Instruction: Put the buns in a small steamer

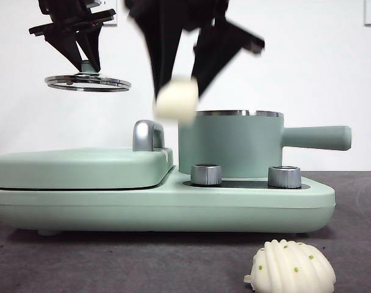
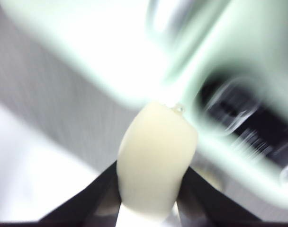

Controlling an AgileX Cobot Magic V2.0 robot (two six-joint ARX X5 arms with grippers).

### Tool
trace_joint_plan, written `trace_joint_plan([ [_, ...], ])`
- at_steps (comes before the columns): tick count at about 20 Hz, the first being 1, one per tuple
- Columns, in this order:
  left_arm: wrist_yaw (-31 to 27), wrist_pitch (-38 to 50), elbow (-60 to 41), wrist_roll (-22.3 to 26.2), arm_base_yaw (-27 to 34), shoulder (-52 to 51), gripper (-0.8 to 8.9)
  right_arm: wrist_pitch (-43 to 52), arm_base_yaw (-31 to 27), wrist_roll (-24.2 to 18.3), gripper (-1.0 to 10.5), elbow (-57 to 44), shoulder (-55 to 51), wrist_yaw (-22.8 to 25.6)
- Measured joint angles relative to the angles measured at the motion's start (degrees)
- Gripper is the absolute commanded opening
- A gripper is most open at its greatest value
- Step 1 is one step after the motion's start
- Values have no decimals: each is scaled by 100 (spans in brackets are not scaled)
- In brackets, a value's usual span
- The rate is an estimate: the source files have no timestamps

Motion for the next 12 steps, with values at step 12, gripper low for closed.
trace_joint_plan([
  [12, 0, 0, 0, 0, 0, 0, 15, -431, -1790, -737, 177, 2317, 1508, -13],
])
